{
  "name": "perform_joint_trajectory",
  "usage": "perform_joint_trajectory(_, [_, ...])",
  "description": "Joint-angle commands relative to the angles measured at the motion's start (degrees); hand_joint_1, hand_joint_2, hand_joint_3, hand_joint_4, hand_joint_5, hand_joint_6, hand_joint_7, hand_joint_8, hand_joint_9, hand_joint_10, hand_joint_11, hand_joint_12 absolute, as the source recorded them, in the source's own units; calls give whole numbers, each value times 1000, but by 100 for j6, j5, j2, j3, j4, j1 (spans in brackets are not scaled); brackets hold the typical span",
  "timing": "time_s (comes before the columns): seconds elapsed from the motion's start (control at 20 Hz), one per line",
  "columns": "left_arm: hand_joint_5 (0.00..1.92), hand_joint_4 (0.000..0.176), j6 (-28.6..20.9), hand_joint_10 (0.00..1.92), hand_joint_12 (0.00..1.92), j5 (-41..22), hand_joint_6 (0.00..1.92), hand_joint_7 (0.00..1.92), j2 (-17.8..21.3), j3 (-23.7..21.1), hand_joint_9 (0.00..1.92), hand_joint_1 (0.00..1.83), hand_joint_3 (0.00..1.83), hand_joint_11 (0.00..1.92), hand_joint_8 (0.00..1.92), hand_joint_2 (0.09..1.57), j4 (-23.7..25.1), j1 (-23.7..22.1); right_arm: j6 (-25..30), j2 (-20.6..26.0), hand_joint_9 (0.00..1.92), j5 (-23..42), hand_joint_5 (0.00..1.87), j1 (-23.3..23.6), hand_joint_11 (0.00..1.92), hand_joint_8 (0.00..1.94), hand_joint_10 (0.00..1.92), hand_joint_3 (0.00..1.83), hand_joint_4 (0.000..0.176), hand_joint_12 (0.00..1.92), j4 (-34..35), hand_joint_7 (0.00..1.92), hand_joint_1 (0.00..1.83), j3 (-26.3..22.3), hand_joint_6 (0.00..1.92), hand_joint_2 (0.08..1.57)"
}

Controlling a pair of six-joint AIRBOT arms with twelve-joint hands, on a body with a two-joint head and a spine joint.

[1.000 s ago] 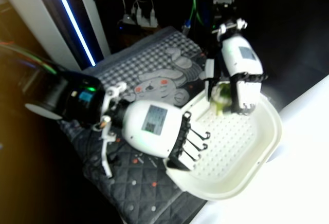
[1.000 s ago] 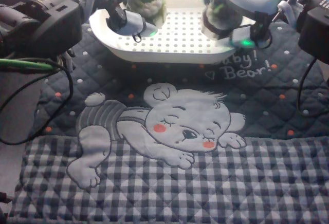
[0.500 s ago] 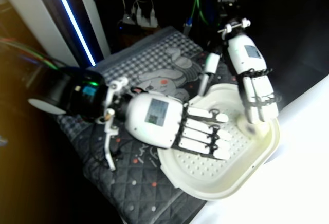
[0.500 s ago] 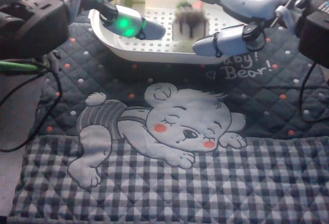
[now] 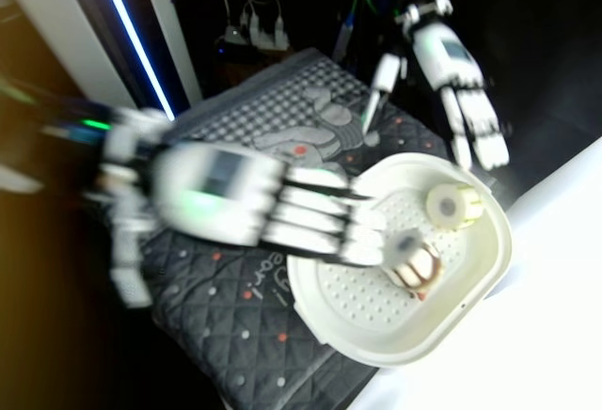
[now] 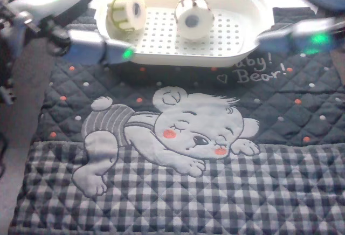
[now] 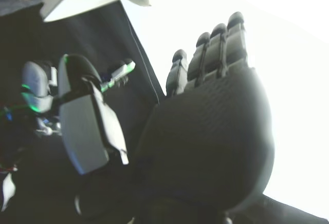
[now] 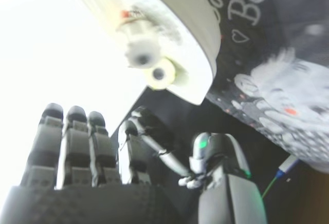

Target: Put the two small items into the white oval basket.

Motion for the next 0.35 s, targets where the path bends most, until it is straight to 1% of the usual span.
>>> perform_joint_trajectory(0.0, [0, 156, -5, 0, 0, -1214, 0, 0, 189, -125, 0, 652, 14, 0, 0, 1009, 178, -30, -11, 146, 0, 944, 0, 64, 0, 0, 0, 43, 155, 0, -196, 0, 441, -165, 0, 1167])
perform_joint_trajectory(0.05, [0, 170, -5, 0, 0, -1445, 0, 0, 348, -317, 0, 680, 10, 0, 0, 1005, 226, 98, -10, 274, 0, 984, 0, 59, 0, 0, 0, 20, 162, 0, -238, 0, 506, -296, 0, 1199])
perform_joint_trajectory(0.1, [0, 176, -8, 0, 0, -1736, 0, 0, 466, -448, 0, 659, 6, 0, 0, 1003, 226, 281, -10, 360, 0, 1043, 0, 48, 0, 0, 0, 2, 172, 0, -322, 0, 429, -394, 0, 1183])
perform_joint_trajectory(0.15, [0, 176, -21, 0, 0, -2076, 0, 0, 600, -620, 0, 659, 6, 0, 0, 1003, 224, 470, -10, 474, 0, 1113, 0, 25, 0, 0, 0, 2, 172, 0, -444, 0, 429, -529, 0, 1183])
perform_joint_trajectory(0.2, [0, 172, -62, 0, 0, -2216, 0, 0, 665, -684, 0, 653, 15, 0, 0, 1026, 238, 534, -10, 540, 0, 1152, 0, 12, 0, 0, 0, 0, 169, 0, -516, 0, 362, -607, 0, 1147])
perform_joint_trajectory(0.25, [0, 137, -247, 0, 0, -2425, 0, 0, 766, -765, 0, 578, 29, 0, 0, 1064, 344, 642, -10, 661, 0, 1200, 0, -10, 0, 0, 0, 0, 171, 0, -568, 0, 328, -722, 0, 1131])
perform_joint_trajectory(0.3, [0, 138, -327, 0, 0, -2526, 0, 0, 802, -790, 0, 430, 19, 0, 0, 1124, 380, 695, -10, 737, 0, 1214, 0, -23, 10, 0, 0, 0, 166, 5, -584, 0, 307, -783, 0, 1126])
